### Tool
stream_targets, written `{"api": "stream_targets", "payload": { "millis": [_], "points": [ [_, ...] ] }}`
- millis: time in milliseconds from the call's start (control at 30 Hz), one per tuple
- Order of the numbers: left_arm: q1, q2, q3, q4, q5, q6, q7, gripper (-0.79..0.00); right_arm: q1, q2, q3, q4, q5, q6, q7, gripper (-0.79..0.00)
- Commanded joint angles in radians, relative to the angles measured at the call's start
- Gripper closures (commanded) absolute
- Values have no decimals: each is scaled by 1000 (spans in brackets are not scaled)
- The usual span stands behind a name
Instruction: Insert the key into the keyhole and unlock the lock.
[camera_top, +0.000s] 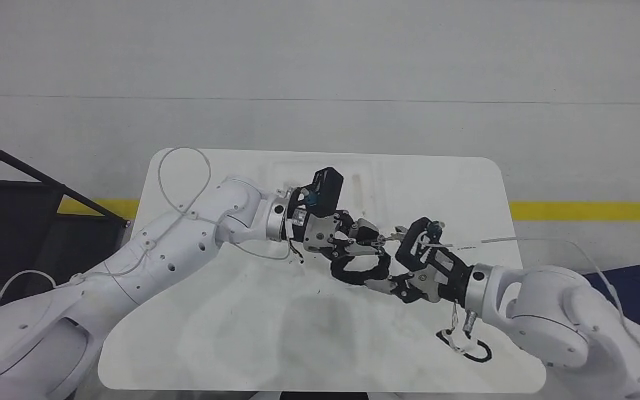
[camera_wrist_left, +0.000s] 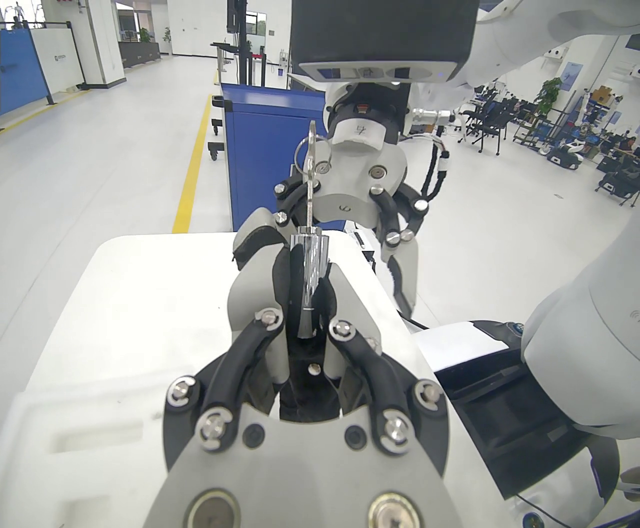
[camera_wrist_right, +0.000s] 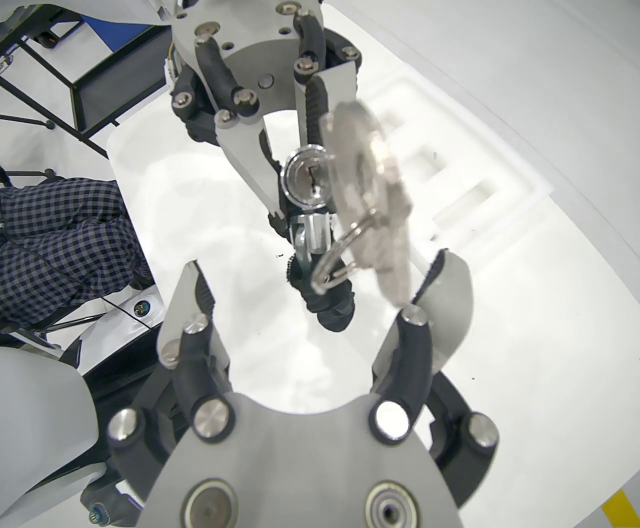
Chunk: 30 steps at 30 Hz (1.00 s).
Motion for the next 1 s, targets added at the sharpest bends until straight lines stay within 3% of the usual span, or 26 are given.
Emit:
{"api": "stream_targets", "payload": {
  "millis": [0,300,567,733,967],
  "points": [
    [1,-3,1,2,-3,0,2,0,-1,-4,-6,5,-13,5,-7,0],
    [6,-5,-11,15,-4,0,14,0,-13,-10,9,2,-92,33,46,0],
    [31,13,-53,47,42,0,-15,0,-41,-2,71,-2,-155,7,138,0],
    [69,27,-52,53,60,15,-170,0,-47,0,77,12,-194,-7,239,0],
    [132,43,-38,20,27,63,-392,0,-26,-19,-13,52,-263,-14,293,0]
  ]
}}
